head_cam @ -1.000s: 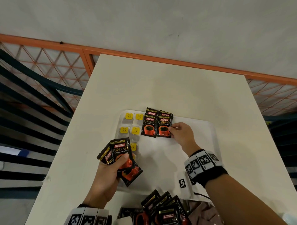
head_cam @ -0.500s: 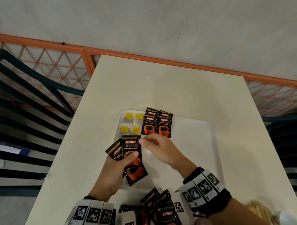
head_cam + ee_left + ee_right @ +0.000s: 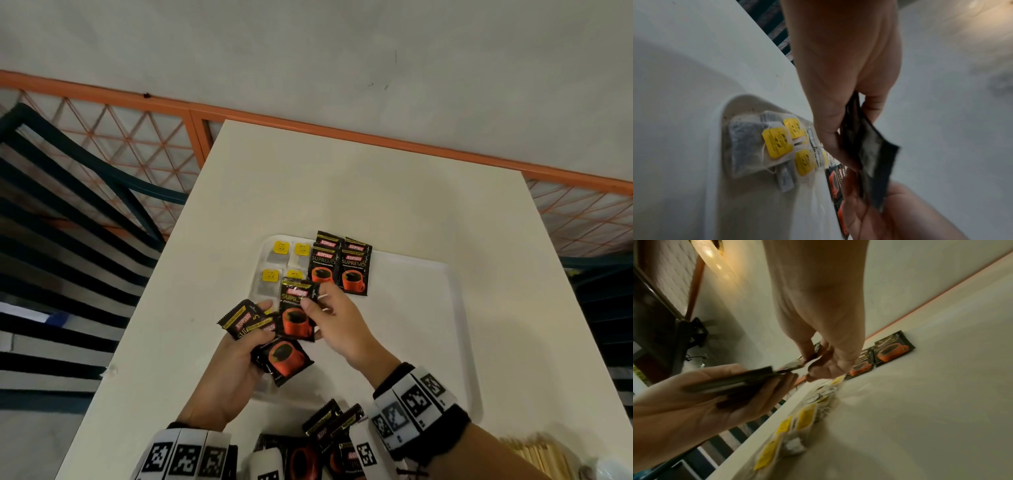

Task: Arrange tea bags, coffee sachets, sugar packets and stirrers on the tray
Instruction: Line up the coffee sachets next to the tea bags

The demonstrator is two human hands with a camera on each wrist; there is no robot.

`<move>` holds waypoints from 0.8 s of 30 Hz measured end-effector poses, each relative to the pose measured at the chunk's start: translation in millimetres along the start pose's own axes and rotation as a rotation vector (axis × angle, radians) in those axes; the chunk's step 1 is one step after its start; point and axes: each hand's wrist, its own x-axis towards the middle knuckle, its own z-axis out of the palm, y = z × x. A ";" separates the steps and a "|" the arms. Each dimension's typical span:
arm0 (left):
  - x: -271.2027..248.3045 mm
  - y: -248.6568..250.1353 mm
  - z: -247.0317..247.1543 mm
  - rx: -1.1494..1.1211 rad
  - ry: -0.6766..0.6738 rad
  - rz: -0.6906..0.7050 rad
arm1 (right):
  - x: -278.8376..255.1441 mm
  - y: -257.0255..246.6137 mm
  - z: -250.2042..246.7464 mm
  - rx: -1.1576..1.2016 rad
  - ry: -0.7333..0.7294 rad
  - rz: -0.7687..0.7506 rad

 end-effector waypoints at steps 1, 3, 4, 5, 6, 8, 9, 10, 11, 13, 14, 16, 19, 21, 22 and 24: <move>1.1 0.2 -1.2 -0.020 0.029 -0.001 | 4.4 1.0 -3.7 0.025 0.032 0.025; 3.5 0.5 -4.8 -0.033 0.065 -0.002 | 15.8 3.3 -13.3 0.069 0.116 0.063; 4.1 0.4 -6.2 -0.017 0.077 -0.004 | 21.7 4.6 -17.8 0.107 0.147 0.078; 4.2 0.3 -7.0 0.005 0.084 -0.004 | 27.8 5.3 -21.9 0.147 0.164 0.092; 4.2 0.3 -7.1 0.026 0.088 -0.003 | 33.6 5.8 -25.0 0.173 0.171 0.105; 4.1 -0.4 -7.3 0.049 0.093 0.000 | 43.9 6.0 -29.3 0.153 0.190 0.112; 3.9 -0.8 -7.0 0.053 0.093 -0.002 | 48.7 6.0 -30.6 0.118 0.211 0.104; 3.7 -1.4 -6.6 0.061 0.093 -0.003 | 53.3 6.5 -31.3 0.074 0.241 0.091; 3.1 -1.8 -6.2 0.073 0.093 -0.003 | 57.1 6.8 -31.9 0.024 0.271 0.078; 1.6 -2.0 -5.2 0.095 0.101 0.004 | 60.7 7.3 -31.8 -0.082 0.313 0.044; 1.1 -1.9 -5.0 0.100 0.106 0.007 | 61.6 8.1 -31.1 -0.138 0.323 0.022; 1.4 -1.7 -5.4 0.101 0.115 0.005 | 61.7 9.6 -29.8 -0.215 0.325 -0.013; 2.6 -1.8 -5.0 0.094 0.133 0.001 | 62.1 12.3 -28.7 -0.257 0.327 -0.034; 2.6 -2.4 -3.8 0.093 0.141 0.006 | 61.5 12.5 -28.2 -0.253 0.323 -0.047; 2.6 -2.6 -2.9 0.094 0.141 0.008 | 61.7 12.9 -27.9 -0.249 0.326 -0.054; 3.0 -3.8 -1.3 0.096 0.140 0.014 | 60.7 11.9 -27.1 -0.253 0.325 -0.065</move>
